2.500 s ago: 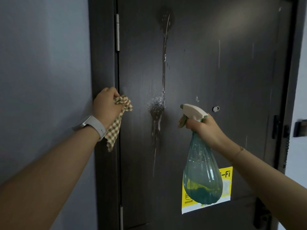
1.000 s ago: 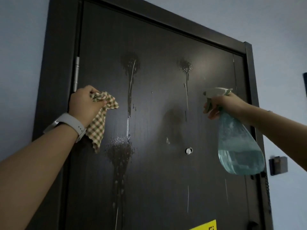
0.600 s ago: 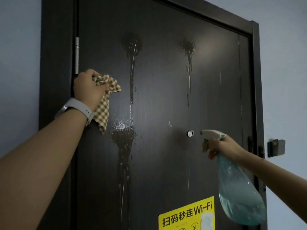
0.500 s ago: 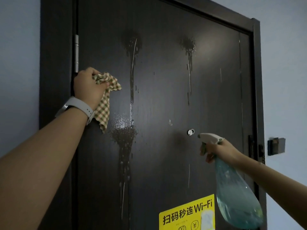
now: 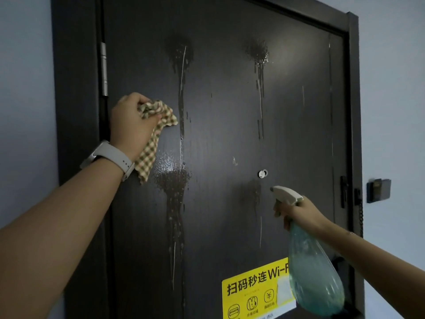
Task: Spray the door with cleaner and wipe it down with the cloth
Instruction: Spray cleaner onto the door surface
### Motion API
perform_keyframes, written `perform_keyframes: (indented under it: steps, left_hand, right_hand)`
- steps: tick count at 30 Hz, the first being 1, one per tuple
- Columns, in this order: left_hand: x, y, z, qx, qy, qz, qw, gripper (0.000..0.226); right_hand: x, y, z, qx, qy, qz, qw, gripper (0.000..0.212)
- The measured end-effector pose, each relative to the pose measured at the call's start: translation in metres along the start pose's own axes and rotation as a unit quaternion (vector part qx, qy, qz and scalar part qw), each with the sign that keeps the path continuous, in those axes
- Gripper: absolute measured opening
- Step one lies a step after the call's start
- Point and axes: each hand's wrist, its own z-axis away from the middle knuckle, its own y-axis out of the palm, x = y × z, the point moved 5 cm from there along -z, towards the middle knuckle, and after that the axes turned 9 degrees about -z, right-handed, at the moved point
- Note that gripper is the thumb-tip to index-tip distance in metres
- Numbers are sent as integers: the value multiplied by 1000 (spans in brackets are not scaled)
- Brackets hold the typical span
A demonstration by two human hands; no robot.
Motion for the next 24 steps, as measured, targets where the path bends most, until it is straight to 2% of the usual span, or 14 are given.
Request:
perform_keyframes:
  steps: [4,8,13,21,24]
  left_hand:
    - [-50,14,17,34,65,37,997,27]
    - [-85,40,34,58,77,66,993,26]
    - [-111,89,45,86,98,55,990,25]
    - [-129,168,10,24,68,28,997,25]
    - [-132,185,-2,-5,50,20,999,21]
  right_hand:
    - [3,-15,16,-37,4,-9,999,25]
    - [11,-41,17,-56,-18,-35,998,27]
    - [22,-79,-15,-63,-64,-52,995,51]
    - [72,-161,-121,-87,-181,-67,977,57]
    - [104,-189,-155,-93,-210,-64,971,52]
